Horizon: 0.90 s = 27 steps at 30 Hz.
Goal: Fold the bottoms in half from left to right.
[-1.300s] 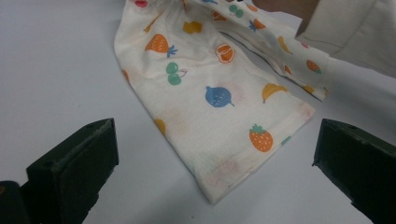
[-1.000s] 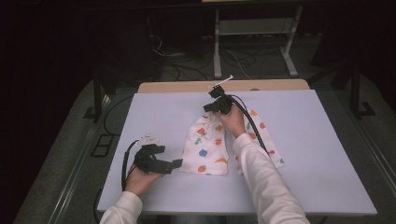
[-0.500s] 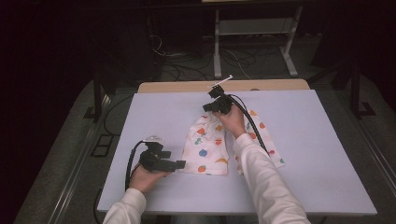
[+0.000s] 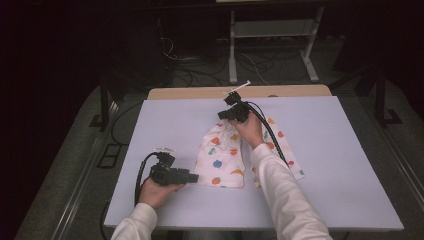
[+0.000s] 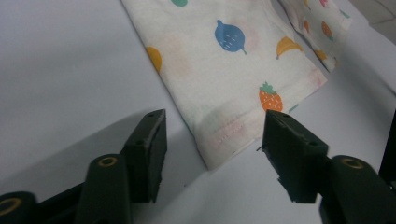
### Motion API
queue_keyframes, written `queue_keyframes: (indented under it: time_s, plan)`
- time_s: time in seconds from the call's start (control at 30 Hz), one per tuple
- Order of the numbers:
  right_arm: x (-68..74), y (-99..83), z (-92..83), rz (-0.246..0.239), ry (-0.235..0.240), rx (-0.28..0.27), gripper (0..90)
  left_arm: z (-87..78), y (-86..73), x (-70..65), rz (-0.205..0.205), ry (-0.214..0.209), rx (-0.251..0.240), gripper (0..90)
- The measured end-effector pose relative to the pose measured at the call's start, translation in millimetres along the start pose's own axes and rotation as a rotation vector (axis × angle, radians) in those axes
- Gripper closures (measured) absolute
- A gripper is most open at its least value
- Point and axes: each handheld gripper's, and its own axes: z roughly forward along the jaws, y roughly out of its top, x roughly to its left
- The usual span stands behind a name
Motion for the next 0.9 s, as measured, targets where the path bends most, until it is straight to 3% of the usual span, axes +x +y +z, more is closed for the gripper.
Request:
queue_keyframes:
  time_s: [0.17,0.33,0.73,0.9]
  plan:
    - [0.1,0.1,-0.2,0.000,-0.001,-0.005,89.4,0.5,-0.2,3.0,-0.021,-0.002,0.003,53.1]
    - [0.0,0.4,-1.1,0.002,0.000,-0.014,89.4,3.8,0.7,3.1,-0.020,-0.033,0.018,58.5]
    - [-1.2,-0.7,-1.9,0.008,0.006,-0.031,89.4,6.5,2.1,9.0,-0.045,-0.042,0.030,76.5]
    - [-0.2,-0.7,-2.0,0.004,0.004,-0.030,89.4,7.2,2.0,9.7,-0.038,-0.036,0.030,81.3]
